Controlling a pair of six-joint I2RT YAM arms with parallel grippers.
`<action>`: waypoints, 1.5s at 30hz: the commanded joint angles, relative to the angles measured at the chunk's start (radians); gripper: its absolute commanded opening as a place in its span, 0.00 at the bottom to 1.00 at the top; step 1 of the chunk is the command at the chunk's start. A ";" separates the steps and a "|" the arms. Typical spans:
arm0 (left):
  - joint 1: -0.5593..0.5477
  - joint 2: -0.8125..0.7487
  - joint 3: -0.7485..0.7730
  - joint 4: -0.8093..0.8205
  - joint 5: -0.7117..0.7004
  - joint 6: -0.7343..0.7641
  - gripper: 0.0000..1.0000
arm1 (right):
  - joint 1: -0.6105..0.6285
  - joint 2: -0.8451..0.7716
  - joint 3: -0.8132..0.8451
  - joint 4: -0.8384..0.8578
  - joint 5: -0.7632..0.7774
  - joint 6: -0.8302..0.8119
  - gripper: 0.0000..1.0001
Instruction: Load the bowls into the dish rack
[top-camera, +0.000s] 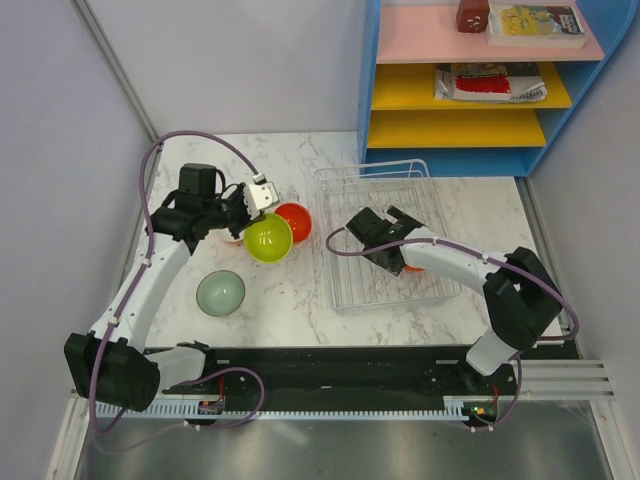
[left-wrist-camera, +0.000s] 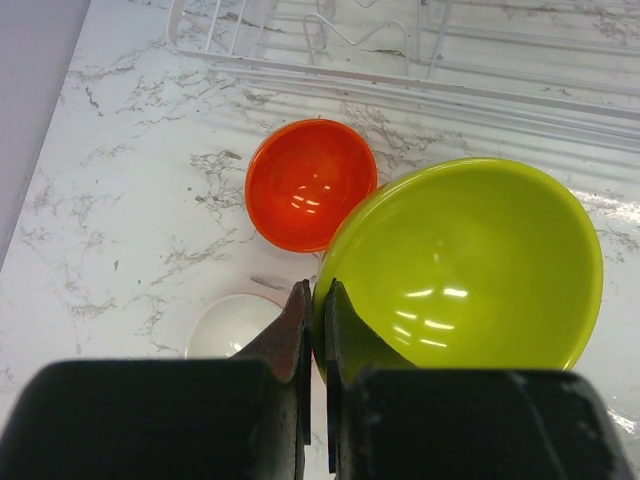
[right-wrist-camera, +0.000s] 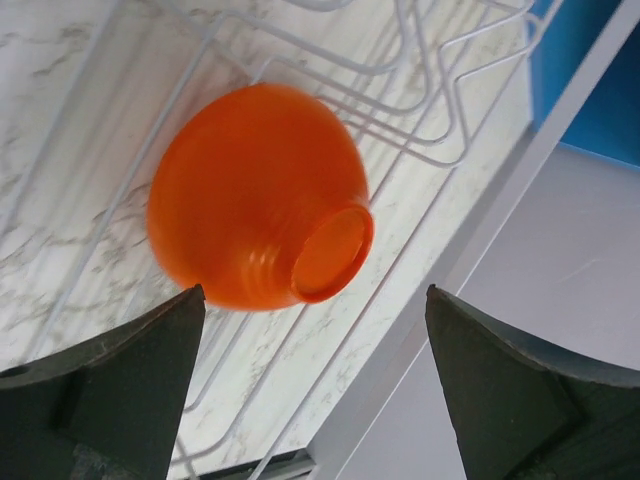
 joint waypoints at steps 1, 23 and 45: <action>0.000 -0.016 0.062 0.019 0.103 -0.070 0.02 | -0.007 -0.137 0.146 -0.076 -0.242 0.020 0.98; -0.182 0.082 0.160 0.319 0.129 -0.388 0.02 | -0.303 -0.240 0.189 0.365 -1.820 0.559 0.98; -0.282 0.087 0.205 0.253 0.184 -0.394 0.02 | -0.331 -0.174 0.116 0.524 -1.787 0.640 0.98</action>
